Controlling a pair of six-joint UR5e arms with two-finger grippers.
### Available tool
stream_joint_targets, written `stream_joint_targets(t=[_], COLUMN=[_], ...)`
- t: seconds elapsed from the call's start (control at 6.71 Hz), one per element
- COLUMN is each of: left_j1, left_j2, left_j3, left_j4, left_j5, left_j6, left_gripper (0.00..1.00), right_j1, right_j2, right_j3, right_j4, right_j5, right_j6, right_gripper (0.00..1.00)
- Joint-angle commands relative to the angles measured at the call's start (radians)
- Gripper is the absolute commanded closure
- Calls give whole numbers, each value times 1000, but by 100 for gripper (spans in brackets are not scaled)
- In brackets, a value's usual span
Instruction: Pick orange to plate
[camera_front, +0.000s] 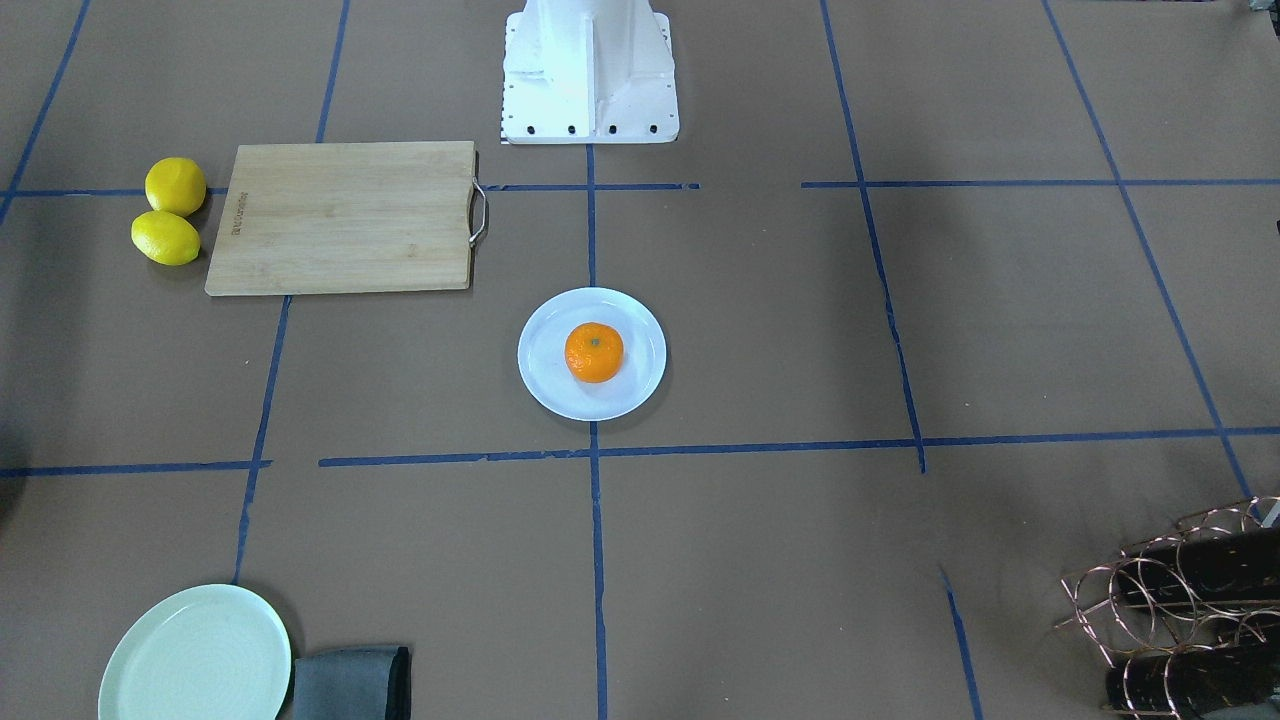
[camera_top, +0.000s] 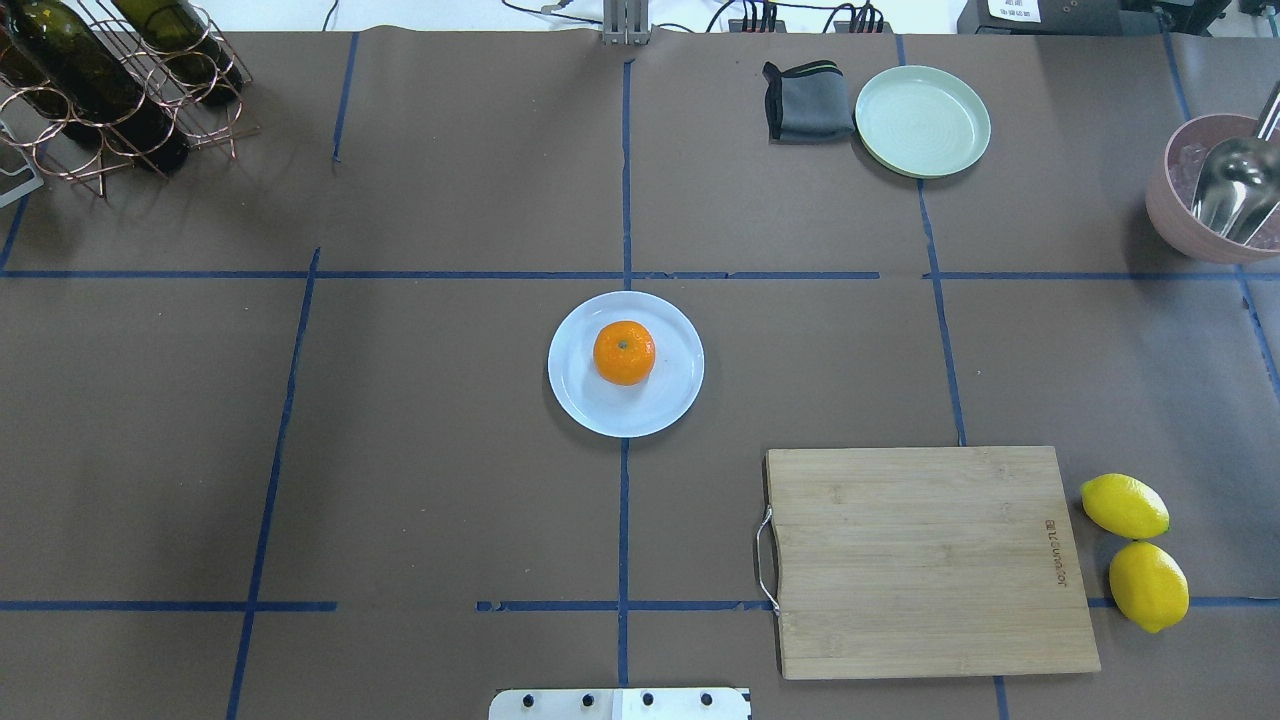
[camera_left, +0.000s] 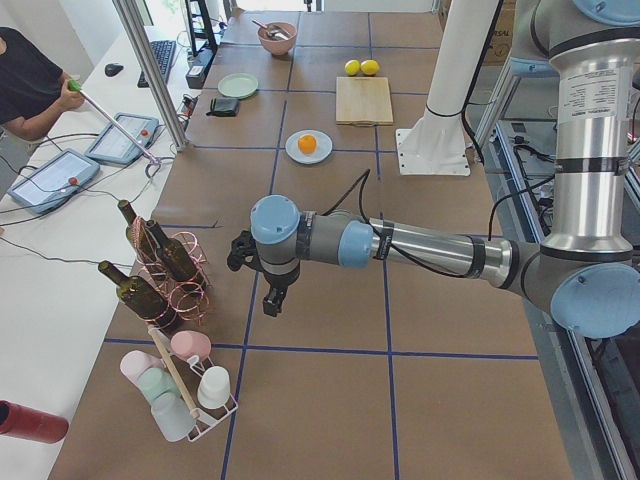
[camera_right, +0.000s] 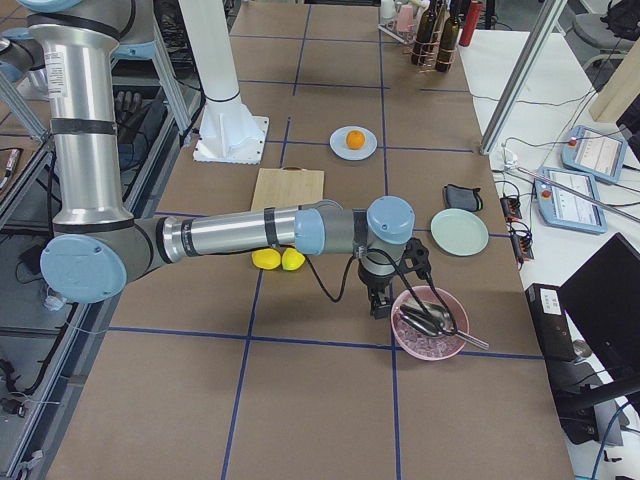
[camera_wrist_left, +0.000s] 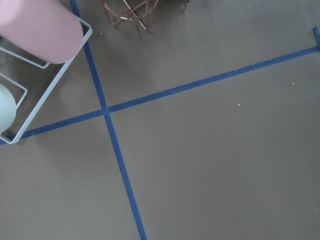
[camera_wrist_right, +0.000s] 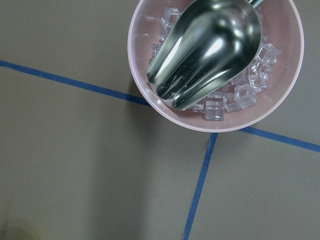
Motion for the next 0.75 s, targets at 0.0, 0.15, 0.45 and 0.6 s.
stream_joint_targets(t=[0.0,0.15,0.45,0.6], left_j1=[1,-4,-4,-4], left_j2=[11,3,13,11], left_j3=[10,-35,-23,-24], left_j4=[66,179,188,184], left_j5=[51,85,81,79], left_j6=[1,1,10,10], left_gripper=[0,0,0,0], right_j1=[19,33,36,36], right_j2=[-15,-16,-28,-25], right_j3=[13,14,11,11], right_j4=[0,0,0,0], right_j5=[2,2,4,4], right_j6=[1,1,0,1], right_gripper=[0,0,0,0])
